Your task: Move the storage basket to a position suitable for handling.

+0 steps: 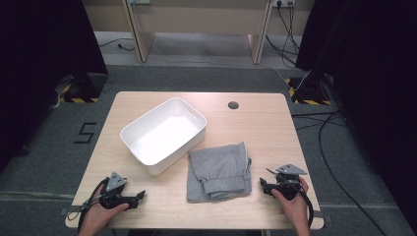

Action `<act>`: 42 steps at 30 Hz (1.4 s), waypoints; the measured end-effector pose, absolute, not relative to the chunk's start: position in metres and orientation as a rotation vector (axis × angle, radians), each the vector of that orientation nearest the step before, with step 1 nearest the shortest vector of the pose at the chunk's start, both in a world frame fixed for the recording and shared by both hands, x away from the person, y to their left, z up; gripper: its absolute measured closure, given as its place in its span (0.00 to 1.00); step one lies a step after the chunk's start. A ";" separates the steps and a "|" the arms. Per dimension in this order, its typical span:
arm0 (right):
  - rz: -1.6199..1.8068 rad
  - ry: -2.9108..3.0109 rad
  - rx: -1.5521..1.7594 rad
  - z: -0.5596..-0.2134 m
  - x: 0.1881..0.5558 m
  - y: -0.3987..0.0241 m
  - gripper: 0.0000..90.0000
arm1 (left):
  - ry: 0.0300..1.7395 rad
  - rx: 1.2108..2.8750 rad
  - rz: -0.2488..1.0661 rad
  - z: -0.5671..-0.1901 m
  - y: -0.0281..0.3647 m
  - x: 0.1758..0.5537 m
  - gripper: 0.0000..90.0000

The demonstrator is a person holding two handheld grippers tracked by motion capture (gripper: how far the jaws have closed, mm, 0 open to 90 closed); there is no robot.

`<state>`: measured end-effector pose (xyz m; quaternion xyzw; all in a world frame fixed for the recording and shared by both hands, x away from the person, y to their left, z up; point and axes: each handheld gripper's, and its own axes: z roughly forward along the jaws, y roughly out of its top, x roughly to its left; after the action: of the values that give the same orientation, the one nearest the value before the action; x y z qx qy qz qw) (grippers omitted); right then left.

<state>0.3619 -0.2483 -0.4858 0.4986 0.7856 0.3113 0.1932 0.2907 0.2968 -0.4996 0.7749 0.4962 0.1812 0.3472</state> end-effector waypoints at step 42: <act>1.138 2.267 1.061 -0.411 0.427 -0.149 0.20 | 1.291 1.703 0.475 -0.433 0.296 0.321 0.16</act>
<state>0.4272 -0.1494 -0.4105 0.3784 0.8087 0.4060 0.1950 0.3214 0.2958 -0.4329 0.6915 0.5242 0.1929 0.4581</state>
